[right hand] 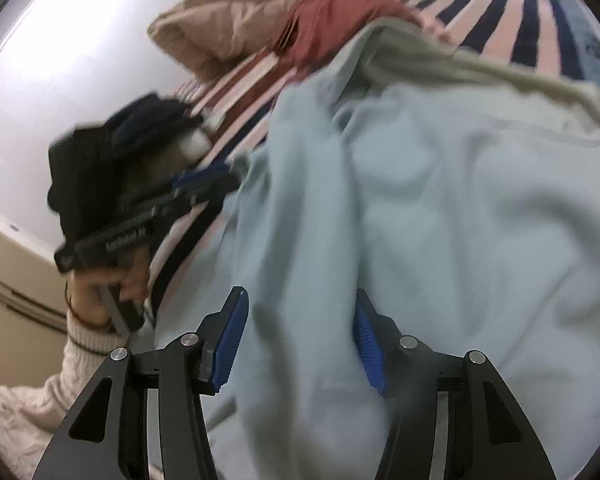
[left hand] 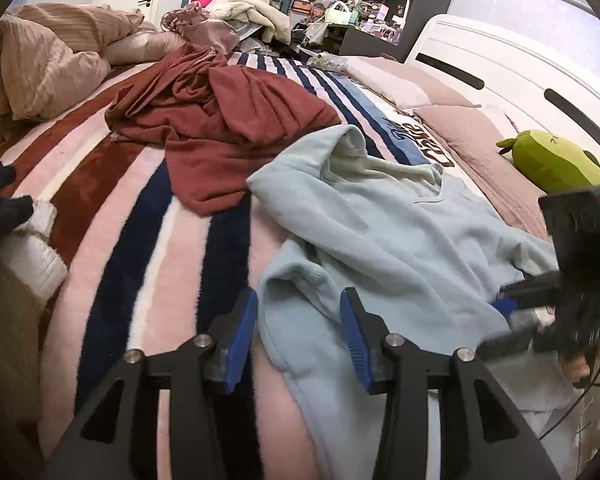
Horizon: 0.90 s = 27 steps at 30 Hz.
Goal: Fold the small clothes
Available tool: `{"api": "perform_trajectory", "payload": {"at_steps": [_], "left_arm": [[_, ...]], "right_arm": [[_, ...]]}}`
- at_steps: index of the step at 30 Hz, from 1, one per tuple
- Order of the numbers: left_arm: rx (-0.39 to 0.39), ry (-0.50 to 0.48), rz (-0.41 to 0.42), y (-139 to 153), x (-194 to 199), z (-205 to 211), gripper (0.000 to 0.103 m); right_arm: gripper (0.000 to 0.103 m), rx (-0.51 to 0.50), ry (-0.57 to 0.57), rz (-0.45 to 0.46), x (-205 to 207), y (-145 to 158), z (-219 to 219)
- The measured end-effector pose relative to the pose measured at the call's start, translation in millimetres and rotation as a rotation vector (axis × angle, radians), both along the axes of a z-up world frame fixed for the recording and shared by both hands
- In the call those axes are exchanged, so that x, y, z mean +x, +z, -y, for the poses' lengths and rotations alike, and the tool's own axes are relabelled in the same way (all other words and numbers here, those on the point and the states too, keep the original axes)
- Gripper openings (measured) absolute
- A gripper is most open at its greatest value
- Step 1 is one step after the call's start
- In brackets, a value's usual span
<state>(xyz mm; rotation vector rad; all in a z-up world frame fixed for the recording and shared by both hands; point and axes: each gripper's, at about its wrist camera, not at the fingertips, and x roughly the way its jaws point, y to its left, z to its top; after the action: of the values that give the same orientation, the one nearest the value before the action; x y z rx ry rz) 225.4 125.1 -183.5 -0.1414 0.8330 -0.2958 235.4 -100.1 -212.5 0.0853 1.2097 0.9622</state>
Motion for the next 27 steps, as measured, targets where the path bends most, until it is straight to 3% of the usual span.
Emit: {"api": "perform_trajectory", "payload": {"at_steps": [1,3,4,7,11,12,14,18,23,24,26,27], "left_arm": [[0.012,-0.002,-0.004,-1.4,0.5,2.4,0.040],[0.037,0.004,-0.014,-5.3,2.7,5.9,0.040],[0.047,0.011,-0.022,-8.0,4.2,7.5,0.040],[0.075,0.038,-0.031,-15.1,7.3,6.9,0.036],[0.111,0.083,-0.034,-19.6,7.6,1.9,0.009],[0.106,0.089,-0.036,-20.3,7.8,-0.4,0.009],[0.076,0.091,-0.045,-21.3,6.6,-4.8,0.009],[0.120,0.089,-0.036,-21.4,4.6,0.6,0.009],[0.162,0.085,-0.030,-17.5,0.8,6.2,0.011],[0.151,0.075,-0.035,-16.3,-0.5,5.1,0.015],[0.130,0.035,-0.027,-10.0,-8.8,6.8,0.033],[0.128,0.021,-0.012,-5.3,-15.1,9.1,0.034]], "right_arm": [[0.047,-0.015,0.008,0.008,-2.8,-1.8,-2.6],[0.015,-0.108,-0.014,0.097,-10.2,-2.4,-2.7],[0.004,-0.148,-0.045,0.125,-10.2,-2.6,0.8],[0.002,-0.187,-0.092,0.202,-16.4,4.4,5.3],[0.001,-0.214,-0.157,0.259,-19.6,13.6,16.6],[0.001,-0.220,-0.175,0.267,-19.8,15.2,22.2],[0.001,-0.223,-0.198,0.252,-21.3,17.6,42.2],[0.002,-0.240,-0.258,0.230,-17.7,13.0,54.8],[0.007,-0.152,-0.254,0.143,-26.9,19.4,70.8],[0.010,-0.139,-0.252,0.144,-32.1,24.2,76.5],[0.033,-0.131,-0.254,0.161,-47.9,34.3,91.1],[0.037,-0.136,-0.255,0.172,-56.3,38.3,99.1]]}}
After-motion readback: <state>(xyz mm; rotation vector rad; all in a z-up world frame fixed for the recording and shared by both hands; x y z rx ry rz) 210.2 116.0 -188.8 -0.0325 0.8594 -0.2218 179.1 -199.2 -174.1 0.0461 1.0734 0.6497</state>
